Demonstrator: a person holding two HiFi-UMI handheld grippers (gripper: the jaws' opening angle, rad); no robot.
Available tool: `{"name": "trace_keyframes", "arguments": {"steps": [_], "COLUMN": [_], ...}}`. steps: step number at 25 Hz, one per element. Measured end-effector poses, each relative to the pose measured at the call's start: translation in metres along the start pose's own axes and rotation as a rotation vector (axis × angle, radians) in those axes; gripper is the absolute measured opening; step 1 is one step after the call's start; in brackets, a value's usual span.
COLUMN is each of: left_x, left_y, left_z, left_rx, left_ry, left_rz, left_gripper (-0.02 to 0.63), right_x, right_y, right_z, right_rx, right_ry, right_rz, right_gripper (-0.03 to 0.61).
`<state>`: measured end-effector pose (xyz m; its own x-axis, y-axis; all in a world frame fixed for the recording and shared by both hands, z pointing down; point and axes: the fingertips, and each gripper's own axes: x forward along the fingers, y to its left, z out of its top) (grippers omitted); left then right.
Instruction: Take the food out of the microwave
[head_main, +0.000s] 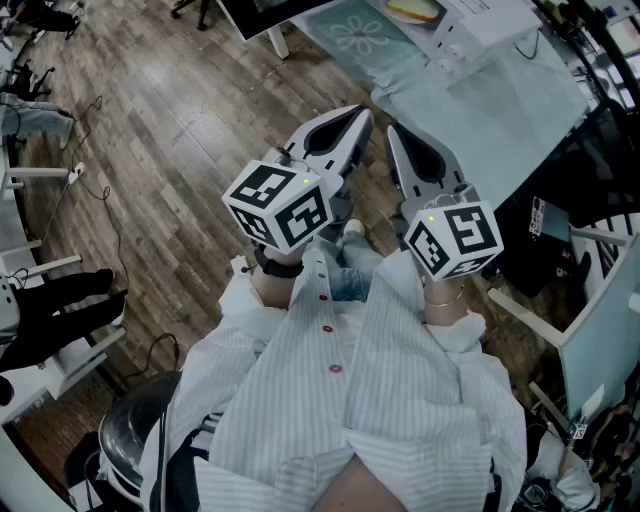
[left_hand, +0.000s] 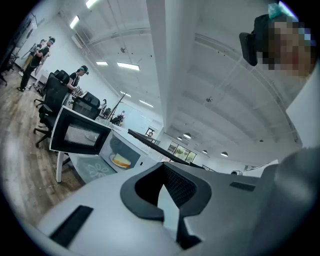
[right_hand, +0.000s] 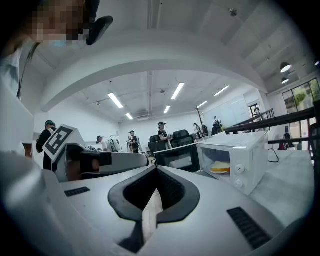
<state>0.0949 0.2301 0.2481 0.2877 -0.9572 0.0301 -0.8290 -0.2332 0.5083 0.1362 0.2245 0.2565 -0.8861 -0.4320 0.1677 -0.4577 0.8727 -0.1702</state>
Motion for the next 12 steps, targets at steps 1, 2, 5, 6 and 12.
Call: {"name": "trace_keyframes", "arguments": {"steps": [1, 2, 5, 6, 12], "left_x": [-0.001, -0.001, -0.001, 0.0, 0.008], "left_y": [0.001, 0.002, 0.004, 0.004, 0.0], "left_z": [0.001, 0.001, 0.001, 0.001, -0.001], "left_rx": [0.0, 0.0, -0.006, -0.008, 0.002], "left_ry": [-0.001, -0.003, -0.007, -0.009, -0.022], "left_rz": [0.0, 0.001, 0.003, 0.005, 0.029], "left_gripper": [0.008, 0.008, 0.008, 0.008, 0.008], "right_x": [0.001, 0.001, 0.002, 0.002, 0.001], "right_y": [0.001, 0.001, 0.0, -0.002, -0.01], "right_z": [0.0, 0.0, 0.001, 0.001, 0.0], "right_rx": [0.004, 0.008, 0.015, 0.018, 0.021], "right_ry": [-0.002, -0.005, -0.011, -0.013, -0.006], "right_rz": [0.002, 0.003, 0.004, 0.006, 0.042], "right_gripper": [0.032, 0.032, 0.032, 0.032, 0.032]}}
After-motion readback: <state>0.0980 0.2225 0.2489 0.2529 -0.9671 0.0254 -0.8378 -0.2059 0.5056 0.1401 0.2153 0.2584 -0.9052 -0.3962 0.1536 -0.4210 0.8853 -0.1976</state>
